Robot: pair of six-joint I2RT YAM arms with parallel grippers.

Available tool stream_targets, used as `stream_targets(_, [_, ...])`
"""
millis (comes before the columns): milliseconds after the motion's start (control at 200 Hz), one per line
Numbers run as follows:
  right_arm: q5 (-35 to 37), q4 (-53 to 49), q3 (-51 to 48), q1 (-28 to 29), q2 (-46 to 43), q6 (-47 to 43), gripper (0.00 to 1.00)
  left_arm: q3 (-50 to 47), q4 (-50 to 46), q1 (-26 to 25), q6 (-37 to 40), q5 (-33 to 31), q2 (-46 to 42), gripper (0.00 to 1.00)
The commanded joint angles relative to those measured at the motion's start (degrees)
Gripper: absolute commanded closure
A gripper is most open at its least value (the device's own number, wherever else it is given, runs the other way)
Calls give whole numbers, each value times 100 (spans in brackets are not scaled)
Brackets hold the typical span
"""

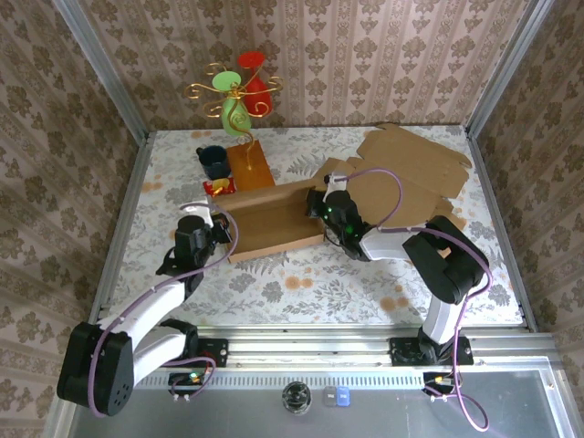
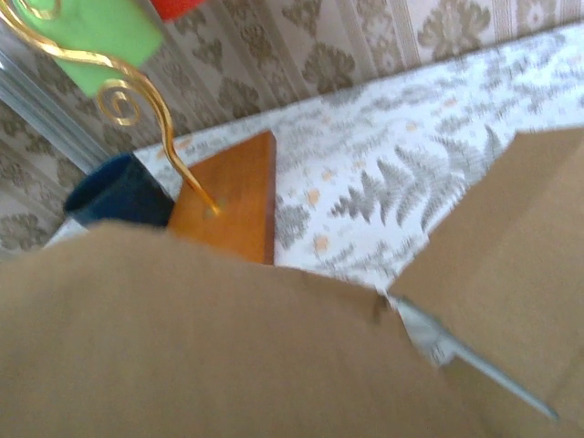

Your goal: Fold the paper box

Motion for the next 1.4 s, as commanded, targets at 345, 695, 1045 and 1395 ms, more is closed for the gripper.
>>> stream_targets(345, [-173, -1949, 42, 174, -799, 526, 54, -87, -787, -399, 89, -447, -210, 100])
stream_targets(695, [-732, -3505, -222, 174, -2170, 1498, 42, -61, -816, -497, 80, -593, -165, 100])
stream_targets(1045, [-893, -4768, -481, 174, -3996, 2922, 44, 9, -788, -514, 75, -608, -33, 100])
stream_targets(1395, [-446, -3973, 79, 623, -3522, 5999, 46, 97, -708, -513, 94, -612, 135, 100])
